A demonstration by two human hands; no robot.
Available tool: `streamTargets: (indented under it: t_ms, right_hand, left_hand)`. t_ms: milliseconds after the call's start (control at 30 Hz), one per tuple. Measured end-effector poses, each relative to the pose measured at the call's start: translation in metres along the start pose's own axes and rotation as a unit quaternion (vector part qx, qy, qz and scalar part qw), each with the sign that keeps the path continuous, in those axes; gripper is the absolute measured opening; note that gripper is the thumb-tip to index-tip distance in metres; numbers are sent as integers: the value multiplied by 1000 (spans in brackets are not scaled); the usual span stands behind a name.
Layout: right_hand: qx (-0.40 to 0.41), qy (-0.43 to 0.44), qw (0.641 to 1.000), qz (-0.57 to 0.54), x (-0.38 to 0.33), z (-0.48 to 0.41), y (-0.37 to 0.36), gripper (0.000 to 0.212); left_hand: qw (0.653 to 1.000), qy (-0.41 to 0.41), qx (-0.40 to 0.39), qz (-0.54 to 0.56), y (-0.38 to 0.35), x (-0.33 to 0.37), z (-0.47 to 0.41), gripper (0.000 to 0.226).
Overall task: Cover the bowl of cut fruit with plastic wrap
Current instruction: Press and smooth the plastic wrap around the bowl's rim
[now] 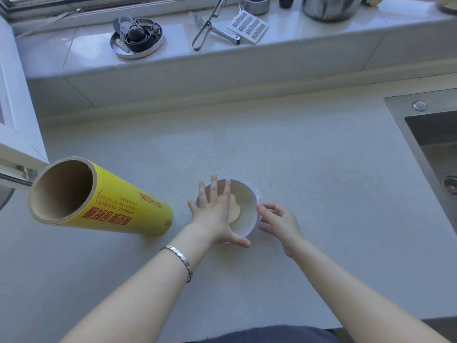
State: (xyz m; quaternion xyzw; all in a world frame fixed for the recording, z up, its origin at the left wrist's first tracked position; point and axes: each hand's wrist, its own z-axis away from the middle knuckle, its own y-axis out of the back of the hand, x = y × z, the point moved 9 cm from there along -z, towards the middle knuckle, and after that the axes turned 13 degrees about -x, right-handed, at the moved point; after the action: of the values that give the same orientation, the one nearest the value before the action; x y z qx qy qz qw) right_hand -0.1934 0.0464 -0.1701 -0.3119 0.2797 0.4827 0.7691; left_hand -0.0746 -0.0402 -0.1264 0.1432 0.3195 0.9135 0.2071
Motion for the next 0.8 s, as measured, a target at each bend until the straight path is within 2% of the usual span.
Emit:
streamTargets:
  t_ms: [100, 267, 367, 467, 567, 633, 700, 800]
  right_hand:
    - [32, 32, 999, 27, -4, 2, 2, 15]
    - [86, 82, 991, 53, -16, 10, 4, 20]
    - [109, 83, 991, 10, -15, 9, 4, 22]
    - [123, 70, 986, -93, -7, 5, 5, 23]
    - [157, 54, 977, -133, -1, 1, 11, 16]
    - [184, 44, 978, -84, 3, -5, 16, 12]
    - [198, 30, 979, 24, 4, -10, 20, 11]
    - [171, 15, 974, 148, 0, -17, 16, 13]
  left_hand:
    - [993, -65, 18, -92, 8, 11, -3, 147]
    - [994, -73, 15, -85, 4, 11, -12, 146]
    - [996, -62, 26, -64, 3, 10, -11, 144]
    - [996, -58, 27, -57, 3, 9, -10, 144]
    - [996, -61, 27, -51, 3, 9, -9, 143]
    - [997, -58, 26, -49, 4, 9, -9, 143]
    - [997, -55, 27, -46, 4, 9, -8, 143]
    - [997, -57, 29, -35, 2, 9, -10, 143]
